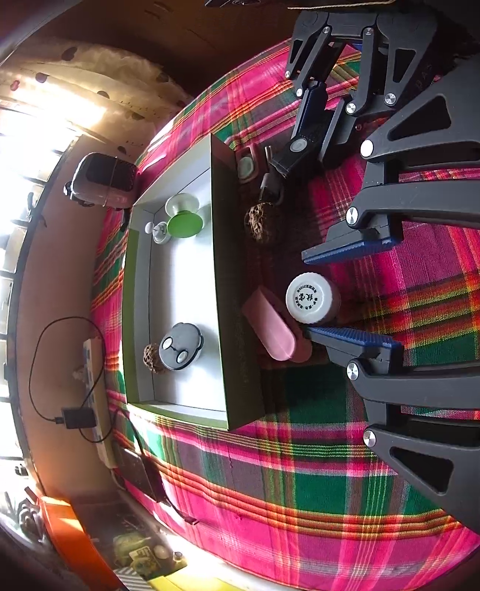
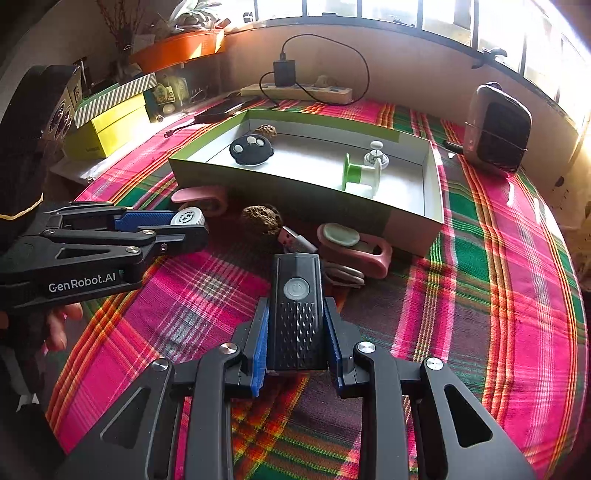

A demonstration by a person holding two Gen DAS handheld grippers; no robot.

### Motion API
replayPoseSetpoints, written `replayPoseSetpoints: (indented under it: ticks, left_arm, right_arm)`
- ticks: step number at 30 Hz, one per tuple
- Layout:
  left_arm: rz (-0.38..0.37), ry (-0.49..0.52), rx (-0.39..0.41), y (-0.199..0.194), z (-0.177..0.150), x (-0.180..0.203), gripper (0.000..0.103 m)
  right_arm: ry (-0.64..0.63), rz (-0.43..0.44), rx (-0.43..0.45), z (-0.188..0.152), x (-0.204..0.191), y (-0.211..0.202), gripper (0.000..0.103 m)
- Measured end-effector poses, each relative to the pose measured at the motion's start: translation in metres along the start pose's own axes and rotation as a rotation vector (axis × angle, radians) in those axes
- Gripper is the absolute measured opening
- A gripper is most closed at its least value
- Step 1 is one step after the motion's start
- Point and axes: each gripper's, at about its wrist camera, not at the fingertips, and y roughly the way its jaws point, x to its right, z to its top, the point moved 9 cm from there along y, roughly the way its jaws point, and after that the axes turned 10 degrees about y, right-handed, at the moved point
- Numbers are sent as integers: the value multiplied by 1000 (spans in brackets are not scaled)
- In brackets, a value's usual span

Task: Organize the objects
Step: 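Close the left gripper on the white round jar, then carry the black device and white jar over the box with both grippers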

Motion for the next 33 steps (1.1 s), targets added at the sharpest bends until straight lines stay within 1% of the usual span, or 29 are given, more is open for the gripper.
replayPoseSetpoints:
  ticks: [7,19,22,25,33]
  left_arm:
    - [13,19,-1,4,5,3,32]
    - [31,34,18,6,7,3,32]
    - [27,27,19,5,7,3,31]
    - [39,26,19,5,7,2,26]
    - [37,26,22,5,7,0,26]
  right_arm:
    - [28,-15,3,-1,14,-3,28]
    - [30,-15,4,0,17,-3,28]
    - [30,-15,3,-1,16,-3,28]
    - [29,-16,3,0,17,-3,28]
    - [30,-15,3,0,17,-3,28]
